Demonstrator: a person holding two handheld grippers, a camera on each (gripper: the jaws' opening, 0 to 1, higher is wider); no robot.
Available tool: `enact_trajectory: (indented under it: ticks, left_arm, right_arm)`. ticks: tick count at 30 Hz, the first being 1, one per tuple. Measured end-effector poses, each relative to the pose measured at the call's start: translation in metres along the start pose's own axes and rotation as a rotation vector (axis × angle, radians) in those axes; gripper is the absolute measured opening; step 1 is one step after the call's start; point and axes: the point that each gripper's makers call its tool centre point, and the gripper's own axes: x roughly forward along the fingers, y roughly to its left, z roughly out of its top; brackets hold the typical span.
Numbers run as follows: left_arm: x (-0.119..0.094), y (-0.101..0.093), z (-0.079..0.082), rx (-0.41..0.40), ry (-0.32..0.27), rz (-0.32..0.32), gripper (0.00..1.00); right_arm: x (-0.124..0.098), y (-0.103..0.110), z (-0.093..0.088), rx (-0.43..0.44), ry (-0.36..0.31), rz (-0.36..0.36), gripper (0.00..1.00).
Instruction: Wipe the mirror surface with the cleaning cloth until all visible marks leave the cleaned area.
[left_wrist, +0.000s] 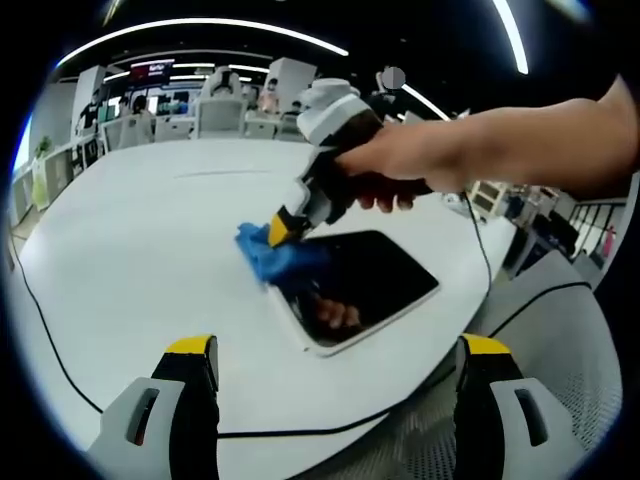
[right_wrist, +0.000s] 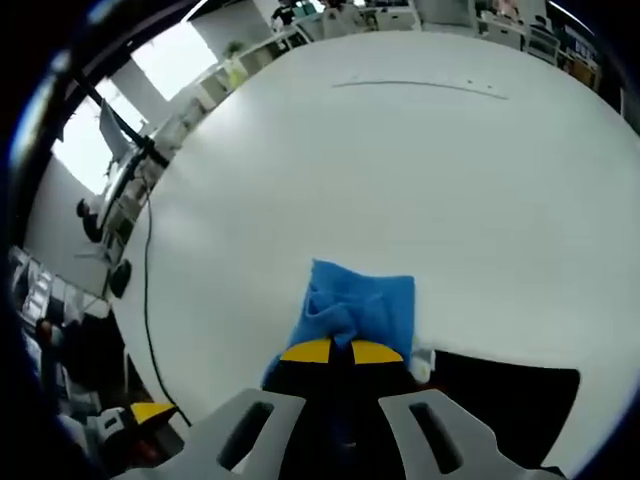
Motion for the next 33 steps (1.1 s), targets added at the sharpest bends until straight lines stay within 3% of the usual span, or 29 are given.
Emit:
enact_trajectory:
  ticks: [15,33]
  left_arm:
    - [0.0,0.002,0.001,-0.006,-0.007,0.009,0.99]
    - [0.0,0.003,0.0,-0.009,-0.003,0.012,0.99]
  right_arm:
    - [-0.002,-0.002,0.0,0.016,-0.001,0.022,0.0]
    - [-0.006,-0.021,-0.003,-0.002,-0.007,0.012,0.0]
